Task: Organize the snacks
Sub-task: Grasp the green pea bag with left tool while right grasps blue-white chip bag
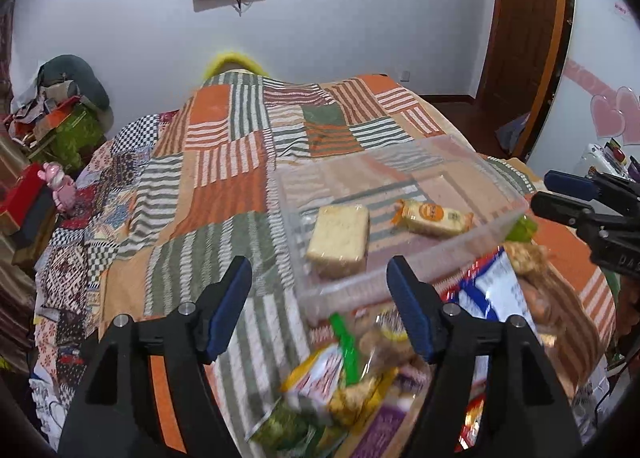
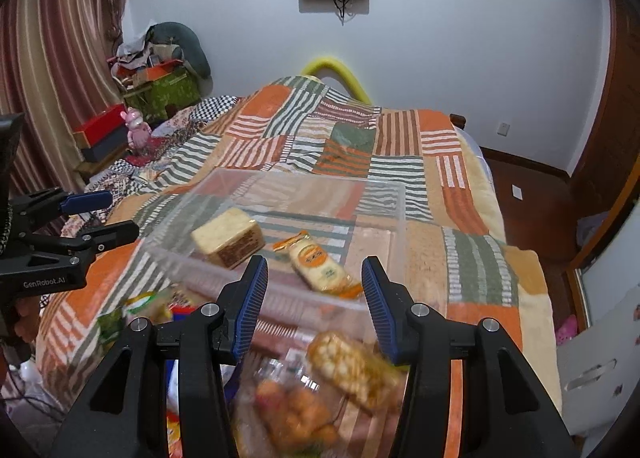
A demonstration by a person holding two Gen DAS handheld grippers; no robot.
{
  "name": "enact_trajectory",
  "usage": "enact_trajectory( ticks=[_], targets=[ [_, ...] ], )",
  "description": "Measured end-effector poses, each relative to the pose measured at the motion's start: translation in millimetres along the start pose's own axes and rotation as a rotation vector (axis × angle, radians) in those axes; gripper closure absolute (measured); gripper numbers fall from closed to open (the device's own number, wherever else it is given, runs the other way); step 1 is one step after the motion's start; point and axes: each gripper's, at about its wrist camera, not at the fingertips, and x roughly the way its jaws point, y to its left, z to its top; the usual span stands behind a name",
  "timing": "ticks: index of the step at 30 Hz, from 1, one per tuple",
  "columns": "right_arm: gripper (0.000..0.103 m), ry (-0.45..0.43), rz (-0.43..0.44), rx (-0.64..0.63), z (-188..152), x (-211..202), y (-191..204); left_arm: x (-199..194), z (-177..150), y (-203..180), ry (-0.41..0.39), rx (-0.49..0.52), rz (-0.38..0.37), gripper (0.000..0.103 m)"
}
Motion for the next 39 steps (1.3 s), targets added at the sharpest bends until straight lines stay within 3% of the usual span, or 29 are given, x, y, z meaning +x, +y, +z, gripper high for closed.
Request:
enact_trajectory(
  ticks=[12, 24, 32, 39],
  targets=[
    [0.049, 0.024, 0.050, 0.035, -30, -11, 24, -21, -65, 29, 0.071, -0.057, 0.018, 0.024],
    [0.038, 0.096, 0.084, 0.039, -48, 8, 48, 12, -130, 58, 0.219, -0.155, -0.004, 0.023],
    [0.034, 0.125, 0.060, -0.016, -52, 24, 65, 39, -142, 52, 0.266, -0.172, -0.069, 0.023],
    [0.033, 0.145, 0.050, -0.017, -54, 34, 67, 51, -144, 46, 0.240, -0.157, -0.050, 0.024]
  ],
)
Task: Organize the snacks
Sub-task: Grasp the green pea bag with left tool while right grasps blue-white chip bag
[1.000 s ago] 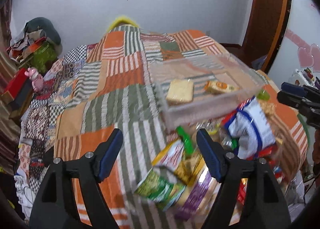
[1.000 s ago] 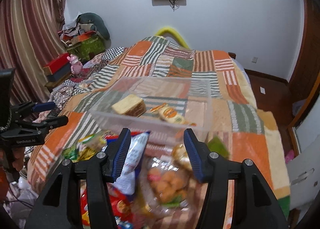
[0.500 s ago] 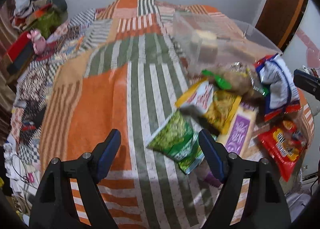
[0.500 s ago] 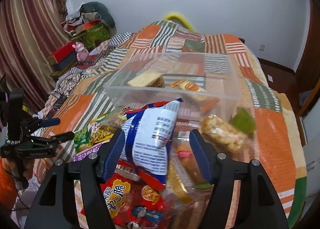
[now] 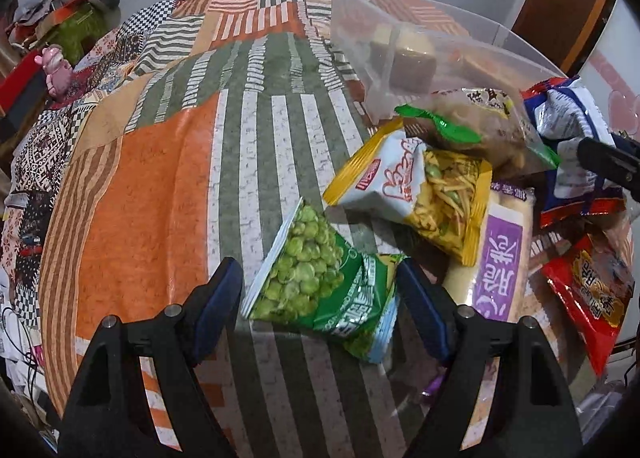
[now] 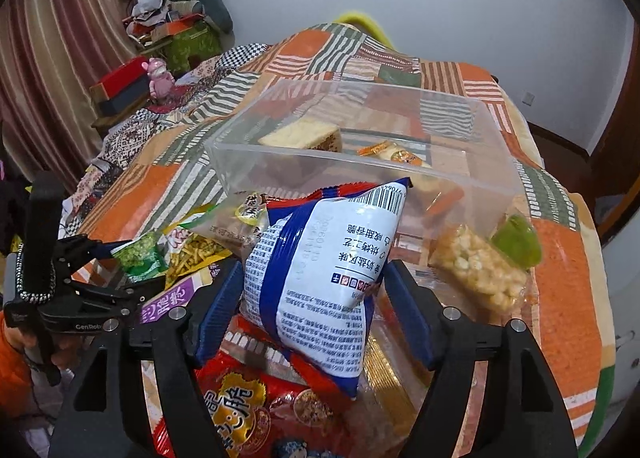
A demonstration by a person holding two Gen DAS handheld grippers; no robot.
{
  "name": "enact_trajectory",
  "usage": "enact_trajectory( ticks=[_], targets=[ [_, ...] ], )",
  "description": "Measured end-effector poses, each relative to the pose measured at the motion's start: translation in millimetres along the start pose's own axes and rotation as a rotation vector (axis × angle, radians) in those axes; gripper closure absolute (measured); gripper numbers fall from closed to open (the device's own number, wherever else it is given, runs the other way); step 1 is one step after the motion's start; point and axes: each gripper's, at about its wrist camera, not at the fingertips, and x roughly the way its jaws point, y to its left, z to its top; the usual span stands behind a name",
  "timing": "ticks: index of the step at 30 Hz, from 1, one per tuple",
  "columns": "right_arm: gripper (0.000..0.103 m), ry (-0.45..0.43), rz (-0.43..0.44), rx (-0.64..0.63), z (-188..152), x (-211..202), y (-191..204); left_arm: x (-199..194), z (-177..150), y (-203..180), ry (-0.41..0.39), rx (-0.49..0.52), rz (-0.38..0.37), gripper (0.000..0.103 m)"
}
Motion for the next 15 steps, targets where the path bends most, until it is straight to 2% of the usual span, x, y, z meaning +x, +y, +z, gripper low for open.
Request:
enact_trajectory(
  ticks=[1, 3, 6, 11, 15],
  targets=[
    [0.033, 0.003, 0.003, 0.002, -1, 1, 0, -1, -1, -1, -0.006, 0.000, -0.001, 0.026],
    [0.033, 0.009, 0.007, 0.005, -1, 4, 1, -2, -2, -1, -0.019, 0.004, 0.005, 0.041],
    [0.033, 0.010, 0.014, 0.013, -1, 6, 1, -4, 0, 2, -0.030, -0.009, 0.000, 0.052],
    [0.042, -0.002, 0.025, 0.013, -2, 4, 2, -10, 0, 4, -0.049, -0.015, -0.013, 0.061],
    [0.045, -0.015, 0.038, 0.006, -2, 0, 3, -19, 0, 4, -0.068, -0.024, 0.007, 0.063]
  ],
)
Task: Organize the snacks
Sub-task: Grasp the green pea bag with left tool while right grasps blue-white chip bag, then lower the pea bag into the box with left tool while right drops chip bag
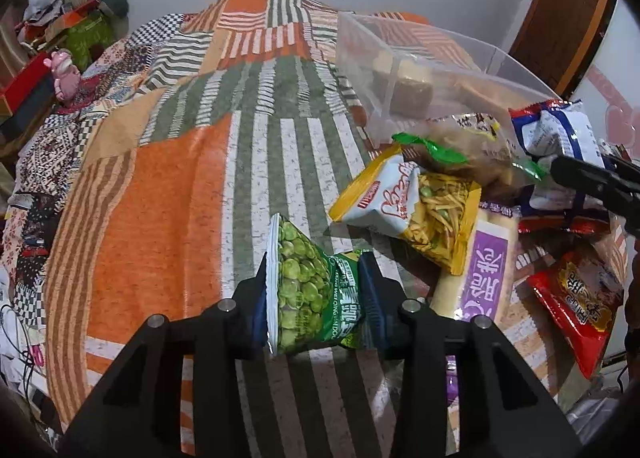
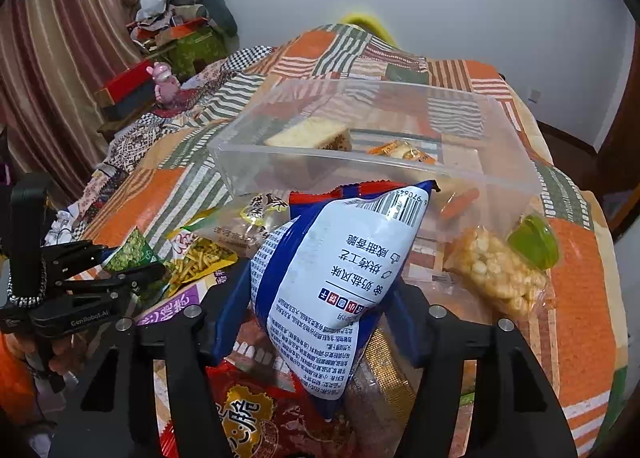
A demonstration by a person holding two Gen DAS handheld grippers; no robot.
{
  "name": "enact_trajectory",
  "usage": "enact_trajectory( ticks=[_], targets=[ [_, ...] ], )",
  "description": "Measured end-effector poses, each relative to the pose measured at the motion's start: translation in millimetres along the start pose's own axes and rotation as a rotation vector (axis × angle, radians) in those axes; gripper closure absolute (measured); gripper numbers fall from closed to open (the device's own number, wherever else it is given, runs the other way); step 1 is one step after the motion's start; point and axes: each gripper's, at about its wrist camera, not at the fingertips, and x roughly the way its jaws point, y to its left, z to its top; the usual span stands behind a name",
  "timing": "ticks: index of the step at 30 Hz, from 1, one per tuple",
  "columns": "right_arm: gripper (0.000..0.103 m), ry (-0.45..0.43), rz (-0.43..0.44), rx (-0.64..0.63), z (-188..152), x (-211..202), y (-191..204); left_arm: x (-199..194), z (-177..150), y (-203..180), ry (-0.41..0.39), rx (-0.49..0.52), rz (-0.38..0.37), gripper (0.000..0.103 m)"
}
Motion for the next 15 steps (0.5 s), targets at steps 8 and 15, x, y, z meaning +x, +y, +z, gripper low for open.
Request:
enact_trajectory(
  ticks=[8, 15],
  targets=[
    [0.049, -0.020, 0.014, 0.002, 0, -9, 1, -19, 5, -1, -0.026, -0.012, 0.004, 0.080],
    [0.049, -0.080, 0.009, 0.017, 6, -34, -7, -41, 18, -10, -0.080, 0.004, 0.013, 0.080]
  ],
)
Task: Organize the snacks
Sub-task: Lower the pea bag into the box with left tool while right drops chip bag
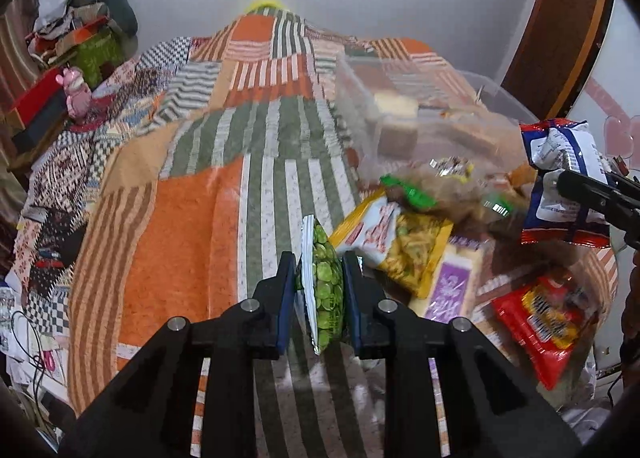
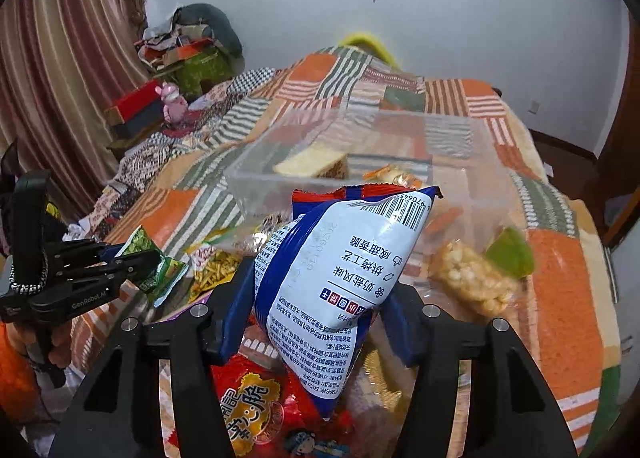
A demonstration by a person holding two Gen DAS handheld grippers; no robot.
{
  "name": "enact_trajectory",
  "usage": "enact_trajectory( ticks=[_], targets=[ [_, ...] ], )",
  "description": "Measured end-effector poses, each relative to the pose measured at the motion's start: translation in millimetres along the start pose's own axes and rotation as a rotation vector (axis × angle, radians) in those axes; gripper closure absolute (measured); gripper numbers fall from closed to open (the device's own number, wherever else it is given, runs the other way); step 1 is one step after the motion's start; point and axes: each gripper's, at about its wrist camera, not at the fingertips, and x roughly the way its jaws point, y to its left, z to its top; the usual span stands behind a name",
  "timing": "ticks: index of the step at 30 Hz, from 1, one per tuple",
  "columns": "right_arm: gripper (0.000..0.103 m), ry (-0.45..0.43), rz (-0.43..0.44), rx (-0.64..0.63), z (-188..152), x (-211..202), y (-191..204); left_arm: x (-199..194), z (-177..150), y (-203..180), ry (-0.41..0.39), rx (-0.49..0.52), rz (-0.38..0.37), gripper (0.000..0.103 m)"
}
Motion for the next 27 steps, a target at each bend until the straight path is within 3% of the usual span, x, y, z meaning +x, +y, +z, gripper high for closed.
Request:
enact_trajectory(
  ticks=[15, 27],
  targets=[
    [0.049, -0.109, -0.051, 0.042, 25, -31, -32, -45, 64, -44, -0.177, 0.074, -0.035, 0.080],
    [0.049, -0.182, -0.085, 0.059, 51, -37, -56, -28, 111, -86, -0.220, 0.132, -0.083, 0.080]
  ],
)
